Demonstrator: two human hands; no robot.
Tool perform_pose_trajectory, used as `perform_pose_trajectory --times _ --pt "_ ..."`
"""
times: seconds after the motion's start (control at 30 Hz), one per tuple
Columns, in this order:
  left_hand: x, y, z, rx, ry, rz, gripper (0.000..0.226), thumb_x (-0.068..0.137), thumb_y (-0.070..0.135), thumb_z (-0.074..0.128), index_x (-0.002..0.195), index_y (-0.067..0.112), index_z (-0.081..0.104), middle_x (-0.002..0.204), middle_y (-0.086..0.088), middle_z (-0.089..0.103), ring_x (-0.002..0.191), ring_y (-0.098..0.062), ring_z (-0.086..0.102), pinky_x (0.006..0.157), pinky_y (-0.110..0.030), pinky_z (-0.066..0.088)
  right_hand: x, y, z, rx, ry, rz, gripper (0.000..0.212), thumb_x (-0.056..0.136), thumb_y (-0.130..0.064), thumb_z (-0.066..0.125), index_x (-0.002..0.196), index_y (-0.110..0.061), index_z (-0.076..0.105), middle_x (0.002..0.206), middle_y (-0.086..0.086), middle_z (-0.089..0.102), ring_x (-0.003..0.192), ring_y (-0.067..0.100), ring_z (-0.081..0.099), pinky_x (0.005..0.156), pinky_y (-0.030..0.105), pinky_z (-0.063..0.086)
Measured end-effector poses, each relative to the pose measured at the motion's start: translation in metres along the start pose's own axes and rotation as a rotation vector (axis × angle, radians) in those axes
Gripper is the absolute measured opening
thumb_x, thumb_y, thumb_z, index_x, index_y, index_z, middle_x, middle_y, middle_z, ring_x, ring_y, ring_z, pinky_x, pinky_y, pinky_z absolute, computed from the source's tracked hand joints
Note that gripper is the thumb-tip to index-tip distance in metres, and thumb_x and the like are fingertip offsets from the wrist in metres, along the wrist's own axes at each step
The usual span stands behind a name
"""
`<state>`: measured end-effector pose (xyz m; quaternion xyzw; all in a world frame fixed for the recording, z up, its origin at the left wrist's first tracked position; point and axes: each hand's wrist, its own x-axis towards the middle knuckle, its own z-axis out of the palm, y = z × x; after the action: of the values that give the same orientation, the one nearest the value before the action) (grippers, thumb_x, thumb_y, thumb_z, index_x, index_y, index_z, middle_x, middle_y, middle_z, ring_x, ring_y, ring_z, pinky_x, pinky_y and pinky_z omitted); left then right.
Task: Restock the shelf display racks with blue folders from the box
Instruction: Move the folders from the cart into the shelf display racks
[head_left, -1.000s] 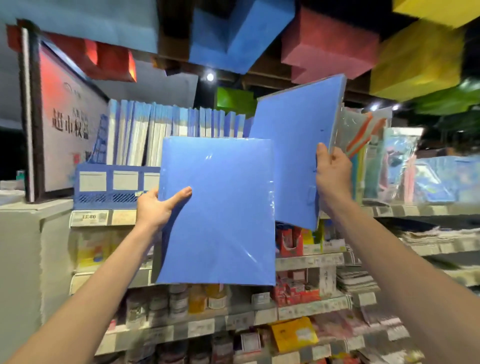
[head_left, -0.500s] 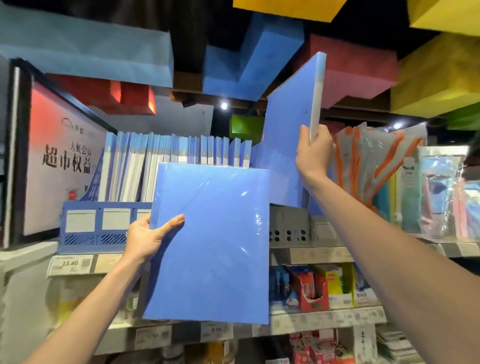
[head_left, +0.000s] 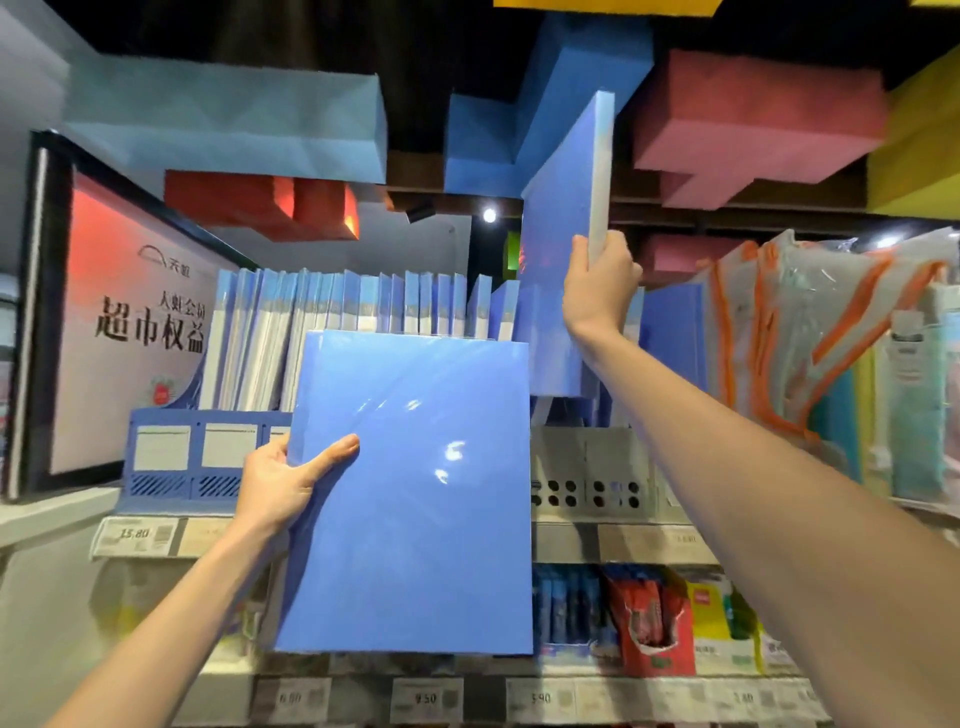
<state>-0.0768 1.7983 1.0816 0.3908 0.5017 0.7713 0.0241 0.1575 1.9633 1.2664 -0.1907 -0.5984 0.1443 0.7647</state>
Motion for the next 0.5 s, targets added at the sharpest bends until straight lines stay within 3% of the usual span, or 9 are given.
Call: perform_pose_trajectory --times 0.1,0.23,0.3,0.37,0.43,0.5 --pt "0.000 0.000 -0.002 0.001 -0.007 -0.003 0.033 0.074 0.023 0.087 0.100 0.007 0.074 0.093 -0.010 0.078 0.087 -0.035 0.075 0.080 -0.051 0.061 -0.009 0.021 0.020 0.048 -0.005 0.017 0.020 0.105 -0.024 0.047 0.100 -0.005 0.052 0.098 0.012 0.053 0.069 0.003 0.042 0.054 0.001 0.035" --pt "0.007 -0.001 -0.011 0.020 0.002 -0.006 0.042 0.068 0.032 0.089 0.101 0.011 0.075 0.093 -0.008 0.079 0.085 -0.033 0.076 0.080 -0.053 0.061 -0.022 0.040 0.051 0.124 -0.061 0.078 0.029 0.106 -0.031 0.045 0.113 -0.004 0.054 0.098 0.003 0.054 0.077 0.009 0.051 0.061 0.012 0.040" --pt "0.010 -0.001 -0.015 0.015 0.008 -0.016 0.040 0.069 0.032 0.089 0.100 0.011 0.075 0.093 -0.009 0.079 0.085 -0.033 0.076 0.081 -0.055 0.060 -0.030 0.054 0.066 0.101 -0.158 0.125 0.034 0.106 -0.039 0.038 0.118 -0.009 0.050 0.099 0.003 0.055 0.079 0.012 0.054 0.070 0.027 0.051" --pt "0.011 -0.001 -0.018 0.013 0.015 -0.006 0.034 0.071 0.029 0.088 0.098 0.012 0.075 0.091 -0.008 0.079 0.082 -0.031 0.076 0.080 -0.053 0.061 -0.036 0.070 0.076 0.005 -0.318 0.142 0.040 0.105 -0.044 0.029 0.123 -0.014 0.048 0.111 0.006 0.057 0.096 0.020 0.057 0.086 0.045 0.051" --pt "0.011 -0.001 -0.021 0.016 0.033 0.010 0.030 0.072 0.026 0.088 0.096 0.012 0.075 0.088 -0.007 0.079 0.075 -0.027 0.076 0.074 -0.047 0.062 -0.039 0.081 0.075 -0.114 -0.465 0.077 0.039 0.103 -0.042 0.028 0.123 -0.017 0.049 0.117 0.005 0.056 0.105 0.024 0.053 0.091 0.046 0.046" --pt "0.013 -0.002 -0.025 0.017 0.043 0.030 0.026 0.074 0.024 0.087 0.094 0.013 0.075 0.086 -0.005 0.079 0.069 -0.020 0.075 0.065 -0.037 0.061 -0.037 0.087 0.068 -0.186 -0.565 0.067 0.034 0.102 -0.041 0.034 0.103 -0.013 0.055 0.102 0.008 0.057 0.092 0.025 0.053 0.082 0.041 0.046"
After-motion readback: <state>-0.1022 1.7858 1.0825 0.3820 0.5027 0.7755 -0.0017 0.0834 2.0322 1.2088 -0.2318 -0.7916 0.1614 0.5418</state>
